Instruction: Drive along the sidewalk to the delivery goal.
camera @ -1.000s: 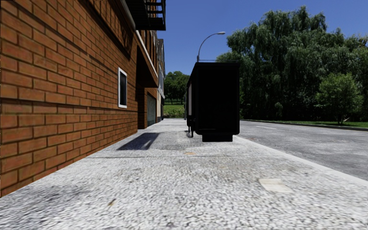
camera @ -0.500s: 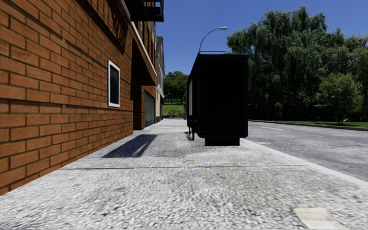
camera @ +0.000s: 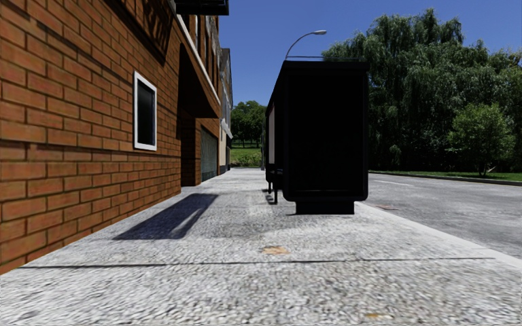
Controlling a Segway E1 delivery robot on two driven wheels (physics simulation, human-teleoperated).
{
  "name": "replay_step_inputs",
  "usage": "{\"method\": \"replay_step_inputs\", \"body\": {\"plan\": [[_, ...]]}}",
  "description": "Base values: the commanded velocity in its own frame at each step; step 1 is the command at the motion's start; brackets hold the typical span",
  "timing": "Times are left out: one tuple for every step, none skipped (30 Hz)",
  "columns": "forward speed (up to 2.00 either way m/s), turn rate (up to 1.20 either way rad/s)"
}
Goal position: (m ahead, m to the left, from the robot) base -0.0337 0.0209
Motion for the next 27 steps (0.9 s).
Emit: {"method": "replay_step_inputs", "body": {"plan": [[1.43,0.00],[1.43,0.00],[1.41,0.00],[1.41,0.00],[1.34,0.00],[1.24,0.00],[0.86,0.00],[0.50,0.00],[0.15,0.00],[0.00,0.00],[0.00,0.00],[0.00,0.00],[0.00,0.00],[0.00,0.00],[0.00,0.00],[0.00,0.00],[0.00,0.00],[0.00,0.00],[0.00,0.00],[0.00,0.00],[0.00,0.00],[0.00,0.00],[0.00,0.00],[0.00,0.00],[0.00,0.00],[0.00,0.00],[0.00,0.00]]}}
